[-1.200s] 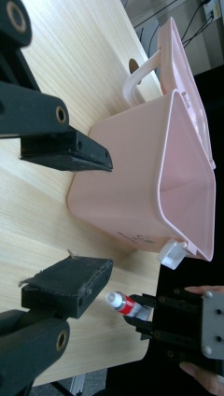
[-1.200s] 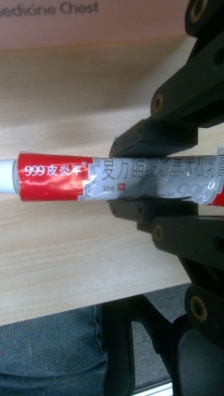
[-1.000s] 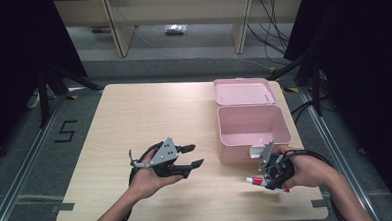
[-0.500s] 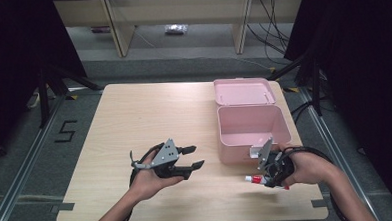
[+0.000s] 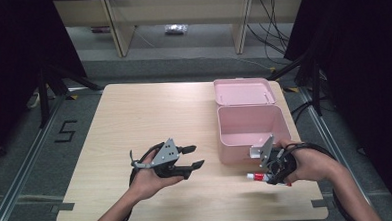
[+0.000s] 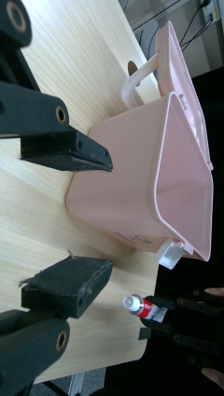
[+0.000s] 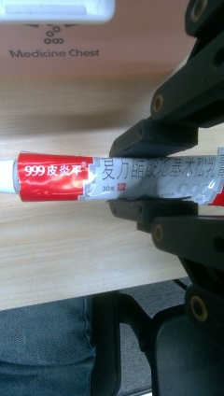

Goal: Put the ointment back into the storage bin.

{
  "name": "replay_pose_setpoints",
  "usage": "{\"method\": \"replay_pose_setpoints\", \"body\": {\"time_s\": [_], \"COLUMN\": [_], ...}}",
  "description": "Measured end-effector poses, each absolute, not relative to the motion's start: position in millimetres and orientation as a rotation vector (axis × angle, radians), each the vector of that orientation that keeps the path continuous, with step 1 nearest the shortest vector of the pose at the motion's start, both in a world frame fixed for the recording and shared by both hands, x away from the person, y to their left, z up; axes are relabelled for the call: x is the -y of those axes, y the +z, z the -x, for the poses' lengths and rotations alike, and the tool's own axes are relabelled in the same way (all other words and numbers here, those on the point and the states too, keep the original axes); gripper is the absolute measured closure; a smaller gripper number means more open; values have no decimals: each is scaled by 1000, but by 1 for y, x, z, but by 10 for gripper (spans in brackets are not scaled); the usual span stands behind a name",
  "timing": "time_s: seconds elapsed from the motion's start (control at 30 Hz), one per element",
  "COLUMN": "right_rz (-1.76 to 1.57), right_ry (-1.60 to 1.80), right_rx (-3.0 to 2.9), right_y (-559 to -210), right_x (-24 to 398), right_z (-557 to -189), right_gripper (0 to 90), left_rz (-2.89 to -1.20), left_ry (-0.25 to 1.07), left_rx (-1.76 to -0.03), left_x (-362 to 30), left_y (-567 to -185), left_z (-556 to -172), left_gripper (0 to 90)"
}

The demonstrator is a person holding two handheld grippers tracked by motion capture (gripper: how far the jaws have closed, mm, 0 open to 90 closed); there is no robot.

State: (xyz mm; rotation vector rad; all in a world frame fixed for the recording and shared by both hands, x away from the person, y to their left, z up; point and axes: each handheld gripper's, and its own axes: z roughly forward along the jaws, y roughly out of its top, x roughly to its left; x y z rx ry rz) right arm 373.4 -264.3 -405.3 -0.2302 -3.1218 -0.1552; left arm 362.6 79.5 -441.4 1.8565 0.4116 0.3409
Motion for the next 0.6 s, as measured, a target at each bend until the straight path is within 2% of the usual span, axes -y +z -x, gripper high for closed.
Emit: {"method": "replay_pose_setpoints", "body": {"time_s": [0.6], "right_rz": [214], "right_ry": [-163], "right_rx": [3135], "right_y": [-397], "right_x": [265], "right_z": [-375], "right_gripper": [720], "left_rz": [-1860], "left_ry": [336], "left_rx": [-410], "left_x": [-79], "left_y": [-443], "left_z": [-362], "left_gripper": [448]}}
